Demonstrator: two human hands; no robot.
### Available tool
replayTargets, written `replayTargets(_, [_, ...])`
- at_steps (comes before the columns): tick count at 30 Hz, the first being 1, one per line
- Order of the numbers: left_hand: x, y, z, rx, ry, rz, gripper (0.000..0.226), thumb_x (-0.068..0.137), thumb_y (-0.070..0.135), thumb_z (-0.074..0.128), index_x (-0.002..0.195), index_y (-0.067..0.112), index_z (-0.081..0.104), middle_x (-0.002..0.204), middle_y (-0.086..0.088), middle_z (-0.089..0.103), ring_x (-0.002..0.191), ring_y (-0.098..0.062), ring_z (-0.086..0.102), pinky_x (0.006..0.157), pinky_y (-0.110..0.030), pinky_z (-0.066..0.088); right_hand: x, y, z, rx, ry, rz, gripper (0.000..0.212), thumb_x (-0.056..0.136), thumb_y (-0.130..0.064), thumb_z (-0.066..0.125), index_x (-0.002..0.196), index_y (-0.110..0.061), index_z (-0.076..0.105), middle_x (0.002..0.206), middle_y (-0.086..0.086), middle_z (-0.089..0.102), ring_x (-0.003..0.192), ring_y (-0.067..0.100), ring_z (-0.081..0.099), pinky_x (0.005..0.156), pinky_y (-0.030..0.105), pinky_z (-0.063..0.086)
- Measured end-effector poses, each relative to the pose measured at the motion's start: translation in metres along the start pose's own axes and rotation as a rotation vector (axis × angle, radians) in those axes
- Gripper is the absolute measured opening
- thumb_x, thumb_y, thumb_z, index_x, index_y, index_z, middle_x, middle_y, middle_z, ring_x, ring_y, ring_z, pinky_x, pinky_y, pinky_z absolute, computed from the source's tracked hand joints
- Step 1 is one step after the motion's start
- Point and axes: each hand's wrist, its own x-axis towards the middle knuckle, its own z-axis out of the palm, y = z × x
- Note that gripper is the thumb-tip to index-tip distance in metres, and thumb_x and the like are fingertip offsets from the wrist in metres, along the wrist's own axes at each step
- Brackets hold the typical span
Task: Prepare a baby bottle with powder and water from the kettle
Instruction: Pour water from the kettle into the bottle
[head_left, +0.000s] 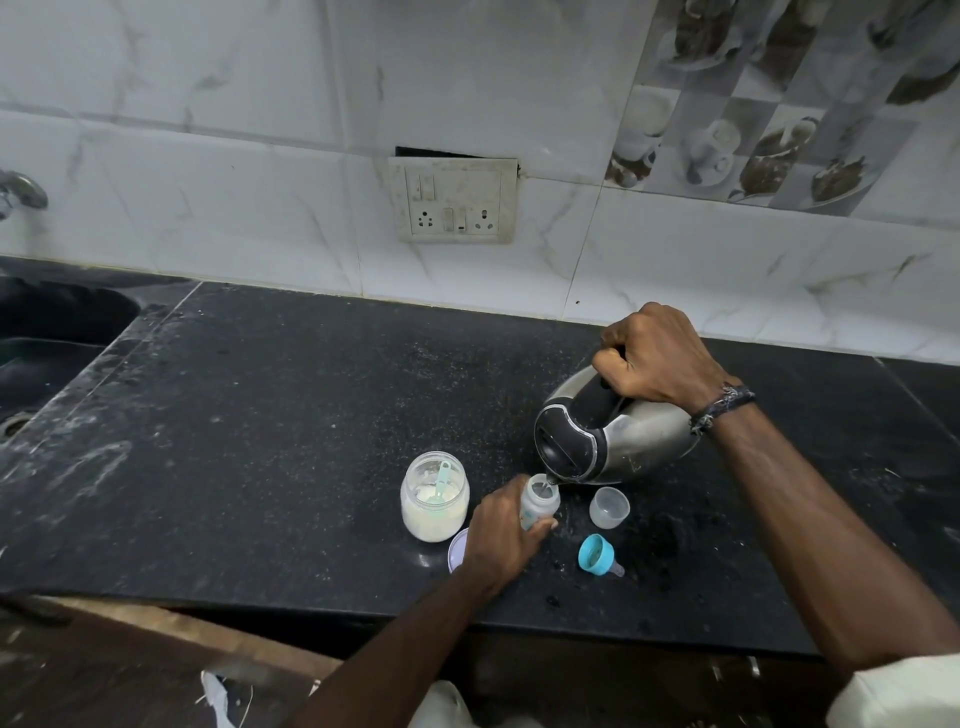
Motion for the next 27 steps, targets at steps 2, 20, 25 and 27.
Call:
replayTargets(2, [0.0,0.0,-0.001,-0.003,-0.007,-0.002,0.049,0.082,0.034,0.082,0.125,0.02,0.063,0.115,0.003,0.074,0.104,-0.013,0.069,0.092,-0.034,0.056,-0.001,0.0,0.0,0.009,0.001,-0.006,0.033,0.061,-0.033,0.037,0.041,-0.007,0.044,0.036,0.01,0.029,0.043,0.018,0.013,0.045,0.028,0.022])
replayTargets(20, [0.001,-0.003,0.002,-0.043,0.001,-0.057,0.049,0.077,0.036,0.085,0.121,0.028,0.064,0.109,0.01,0.074,0.099,-0.006,0.068,0.089,-0.032,0.057,0.0,0.042,0.024,0.254,-0.01,0.079,0.033,0.064,-0.033,0.041,0.04,-0.012,0.047,0.042,0.009,0.057,0.041,0.032,0.047,0.04,0.038,0.04])
replayTargets(25, [0.0,-0.004,0.004,-0.097,0.012,-0.095,0.045,0.075,0.035,0.084,0.116,0.03,0.066,0.102,0.013,0.074,0.093,-0.004,0.069,0.085,-0.03,0.057,-0.001,0.053,0.032,0.485,0.007,0.176,0.032,0.067,-0.023,0.046,0.037,-0.02,0.034,0.036,-0.004,0.05,0.04,0.023,0.052,0.043,0.028,0.033])
replayTargets(27, [0.001,-0.005,0.004,-0.097,0.007,-0.101,0.043,0.076,0.036,0.084,0.114,0.03,0.066,0.101,0.013,0.074,0.094,-0.003,0.069,0.085,-0.028,0.056,0.002,0.057,0.035,0.53,0.004,0.21,0.031,0.067,-0.026,0.045,0.039,-0.019,0.033,0.035,-0.005,0.041,0.038,0.012,0.039,0.042,0.026,0.027])
